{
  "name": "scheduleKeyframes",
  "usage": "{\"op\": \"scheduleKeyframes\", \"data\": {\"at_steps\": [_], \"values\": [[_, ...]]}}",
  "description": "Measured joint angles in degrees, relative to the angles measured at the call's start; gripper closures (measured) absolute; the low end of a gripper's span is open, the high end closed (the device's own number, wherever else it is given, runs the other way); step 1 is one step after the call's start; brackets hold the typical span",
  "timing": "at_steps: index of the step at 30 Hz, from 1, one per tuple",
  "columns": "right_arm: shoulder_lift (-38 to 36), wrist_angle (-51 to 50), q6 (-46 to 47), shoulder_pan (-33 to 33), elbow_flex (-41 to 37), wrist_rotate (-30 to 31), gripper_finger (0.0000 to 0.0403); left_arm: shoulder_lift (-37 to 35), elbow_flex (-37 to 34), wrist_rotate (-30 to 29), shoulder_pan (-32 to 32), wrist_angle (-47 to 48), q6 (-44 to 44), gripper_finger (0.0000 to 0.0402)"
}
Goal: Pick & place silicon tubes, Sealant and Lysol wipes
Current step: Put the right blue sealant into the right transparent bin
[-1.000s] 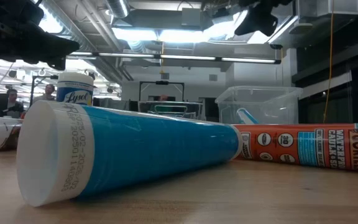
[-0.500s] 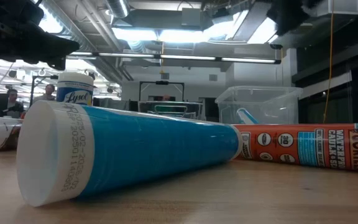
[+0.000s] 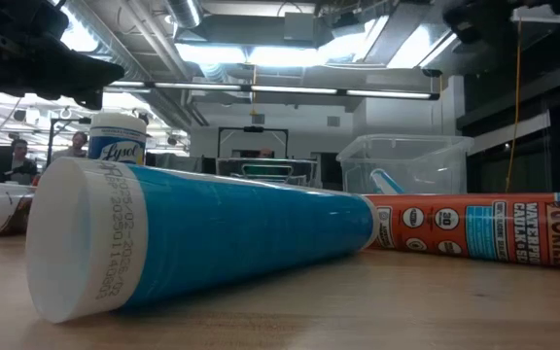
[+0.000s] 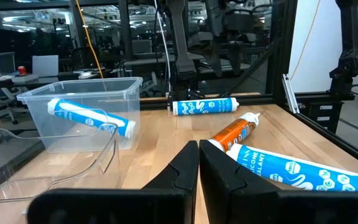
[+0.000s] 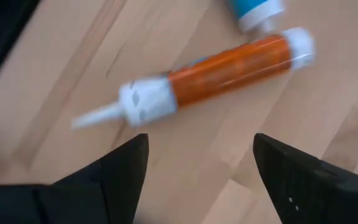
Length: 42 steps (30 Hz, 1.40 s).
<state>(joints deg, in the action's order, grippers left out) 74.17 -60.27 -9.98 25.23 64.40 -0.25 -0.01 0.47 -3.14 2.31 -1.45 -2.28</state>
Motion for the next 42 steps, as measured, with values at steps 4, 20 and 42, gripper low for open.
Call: {"op": "scheduleKeyframes", "data": {"at_steps": [4,20,42], "values": [[0.00,-6.58,-7.48,2.45,0.00,-0.04,0.0114,0.00,0.00,-0.02,0.00,0.00,0.01,0.0393],[-3.22,-20.43,-19.08,9.07,-1.50,-1.47,0.0114,0.00,0.00,-0.01,0.00,0.00,0.02,0.0390],[-15.11,-7.91,-34.89,11.82,-21.27,-2.50,0.0121,0.00,0.00,-0.01,0.00,0.00,0.02,0.0393]]}}
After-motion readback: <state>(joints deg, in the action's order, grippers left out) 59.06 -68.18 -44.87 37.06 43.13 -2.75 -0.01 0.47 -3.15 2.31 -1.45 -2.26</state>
